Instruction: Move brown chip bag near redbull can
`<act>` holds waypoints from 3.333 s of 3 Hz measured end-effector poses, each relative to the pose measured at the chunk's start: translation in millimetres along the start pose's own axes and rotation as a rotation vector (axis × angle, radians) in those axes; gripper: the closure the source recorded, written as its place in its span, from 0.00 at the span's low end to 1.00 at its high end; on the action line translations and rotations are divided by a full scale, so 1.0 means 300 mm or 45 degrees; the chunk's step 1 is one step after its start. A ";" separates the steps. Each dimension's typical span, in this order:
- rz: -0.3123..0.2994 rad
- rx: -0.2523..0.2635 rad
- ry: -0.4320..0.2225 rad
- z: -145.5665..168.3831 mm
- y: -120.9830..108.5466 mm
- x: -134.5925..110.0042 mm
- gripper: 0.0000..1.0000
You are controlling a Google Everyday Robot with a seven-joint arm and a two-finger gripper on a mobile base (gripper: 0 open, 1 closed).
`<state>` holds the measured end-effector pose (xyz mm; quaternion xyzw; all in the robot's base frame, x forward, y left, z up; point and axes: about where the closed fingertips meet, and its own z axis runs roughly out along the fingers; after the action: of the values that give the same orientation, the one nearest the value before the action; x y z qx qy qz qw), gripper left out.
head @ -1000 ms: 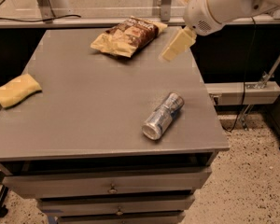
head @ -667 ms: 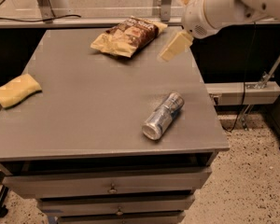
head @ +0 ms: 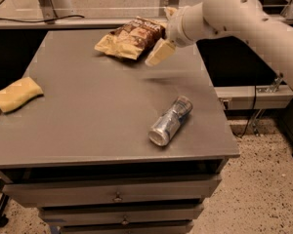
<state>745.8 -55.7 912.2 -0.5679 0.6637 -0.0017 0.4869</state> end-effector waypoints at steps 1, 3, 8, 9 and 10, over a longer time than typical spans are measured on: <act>0.004 -0.041 -0.032 0.119 0.005 -0.025 0.00; 0.079 -0.175 -0.124 0.296 0.070 -0.112 0.16; 0.058 -0.160 -0.057 0.152 0.036 -0.095 1.00; 0.070 -0.158 -0.017 0.010 0.038 -0.052 1.00; 0.107 -0.165 0.036 -0.125 0.070 0.021 1.00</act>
Offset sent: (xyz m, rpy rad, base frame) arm 0.0504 0.0947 -0.0290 0.1097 0.1035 0.1343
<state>706.4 -73.5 916.2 -0.5697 0.6925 0.0538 0.4393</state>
